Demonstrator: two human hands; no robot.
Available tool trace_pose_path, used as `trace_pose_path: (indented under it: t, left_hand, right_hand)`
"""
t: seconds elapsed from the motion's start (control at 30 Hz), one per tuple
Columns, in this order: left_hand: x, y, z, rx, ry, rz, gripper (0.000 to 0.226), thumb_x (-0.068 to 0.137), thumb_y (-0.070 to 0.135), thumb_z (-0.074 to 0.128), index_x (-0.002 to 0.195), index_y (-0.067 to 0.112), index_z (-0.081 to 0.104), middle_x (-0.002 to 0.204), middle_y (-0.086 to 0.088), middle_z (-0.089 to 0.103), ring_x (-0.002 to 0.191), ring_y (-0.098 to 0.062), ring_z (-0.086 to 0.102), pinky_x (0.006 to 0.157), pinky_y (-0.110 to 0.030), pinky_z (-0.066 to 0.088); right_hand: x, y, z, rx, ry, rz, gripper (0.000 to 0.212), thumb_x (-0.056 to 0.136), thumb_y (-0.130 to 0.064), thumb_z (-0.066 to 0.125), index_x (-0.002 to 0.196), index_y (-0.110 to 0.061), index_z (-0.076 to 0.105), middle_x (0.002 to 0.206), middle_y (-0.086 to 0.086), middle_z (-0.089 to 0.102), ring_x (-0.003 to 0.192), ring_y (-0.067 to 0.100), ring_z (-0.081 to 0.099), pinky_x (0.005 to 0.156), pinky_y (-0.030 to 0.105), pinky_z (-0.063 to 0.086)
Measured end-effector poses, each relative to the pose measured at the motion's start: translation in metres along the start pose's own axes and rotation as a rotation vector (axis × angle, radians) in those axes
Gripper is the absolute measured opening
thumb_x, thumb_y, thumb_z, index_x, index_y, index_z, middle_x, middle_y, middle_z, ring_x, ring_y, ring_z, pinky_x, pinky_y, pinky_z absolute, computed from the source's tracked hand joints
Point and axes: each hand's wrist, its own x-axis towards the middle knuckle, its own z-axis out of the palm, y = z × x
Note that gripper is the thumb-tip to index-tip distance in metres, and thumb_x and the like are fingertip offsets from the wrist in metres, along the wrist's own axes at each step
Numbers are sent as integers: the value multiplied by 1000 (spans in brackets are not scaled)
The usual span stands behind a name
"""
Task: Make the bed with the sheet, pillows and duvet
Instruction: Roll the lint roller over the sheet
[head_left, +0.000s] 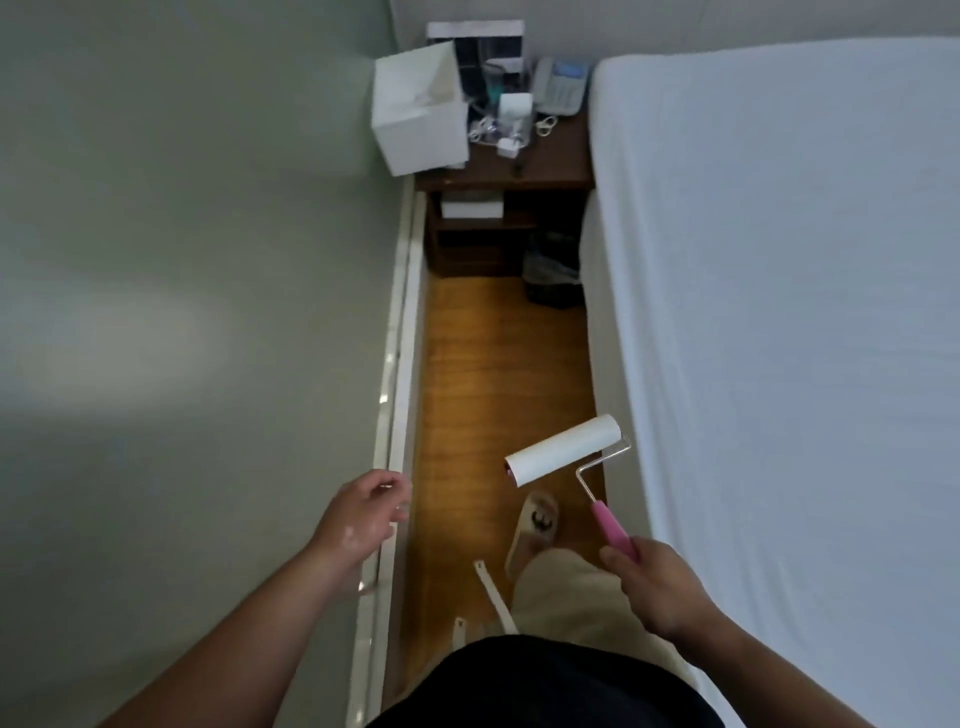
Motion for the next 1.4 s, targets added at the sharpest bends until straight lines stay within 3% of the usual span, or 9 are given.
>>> trace_pose_path:
  t: [0.17, 0.53, 0.7, 0.87, 0.97, 1.07, 1.2, 1.33, 1.4]
  left_hand:
    - [108, 112, 24, 117, -119, 59, 15, 95, 45, 59, 102, 35, 68, 99, 10, 71, 86, -8, 71, 69, -25, 56]
    - [307, 284, 31, 47, -177, -69, 14, 95, 25, 65, 94, 14, 74, 88, -14, 75, 70, -21, 68, 57, -31, 47]
    - [430, 415, 47, 286, -378, 39, 10, 94, 35, 65, 91, 30, 74, 85, 4, 76, 75, -12, 72, 67, -28, 55]
    - [492, 560, 91, 540, -663, 215, 14, 90, 50, 60, 100, 44, 68, 99, 14, 72, 91, -6, 70, 77, -27, 57]
    - [498, 618, 143, 526, -817, 255, 22, 90, 49, 58, 103, 36, 69, 101, 10, 72, 92, -8, 70, 80, -30, 58]
    - [499, 651, 200, 411, -912, 151, 30, 93, 43, 58, 99, 17, 72, 98, -3, 73, 87, -17, 70, 74, -32, 54]
    - [513, 687, 260, 353, -909, 75, 25, 94, 39, 61, 82, 20, 72, 86, -4, 72, 79, -16, 68, 58, -25, 53]
    - [545, 738, 309, 376, -853, 50, 17, 94, 37, 64, 92, 25, 75, 94, 1, 75, 89, -14, 72, 61, -25, 53]
    - [562, 768, 338, 385, -815, 44, 14, 95, 35, 65, 91, 26, 75, 92, 3, 75, 84, -10, 71, 59, -23, 51]
  right_hand:
    - [107, -62, -65, 84, 34, 48, 29, 95, -39, 59, 84, -13, 64, 67, -1, 60, 59, 17, 55, 59, 32, 44]
    - [293, -254, -247, 288, 176, 71, 23, 96, -31, 57, 84, -12, 58, 61, -2, 49, 47, 12, 43, 46, 27, 34]
    - [359, -318, -278, 508, 239, 212, 19, 93, -25, 58, 91, -6, 60, 62, 1, 46, 43, 13, 39, 42, 26, 32]
    - [402, -376, -298, 752, 326, 284, 17, 93, -25, 58, 93, -8, 60, 71, 7, 46, 49, 16, 39, 41, 24, 33]
    - [424, -399, -314, 808, 421, 256, 19, 93, -28, 56, 89, -9, 60, 68, 5, 50, 51, 17, 44, 47, 29, 37]
    - [449, -412, -337, 795, 510, 216, 21, 92, -34, 55, 86, -15, 63, 72, 1, 61, 63, 18, 55, 59, 36, 43]
    - [494, -418, -379, 829, 596, 152, 19, 95, -32, 50, 92, -19, 64, 86, -1, 71, 76, 16, 66, 69, 34, 53]
    - [546, -423, -432, 924, 686, 62, 21, 101, -29, 42, 104, -22, 61, 93, -4, 70, 80, 7, 66, 61, 16, 49]
    - [574, -422, -466, 943, 712, 27, 21, 103, -31, 40, 108, -23, 59, 93, -8, 68, 83, 5, 65, 62, 14, 49]
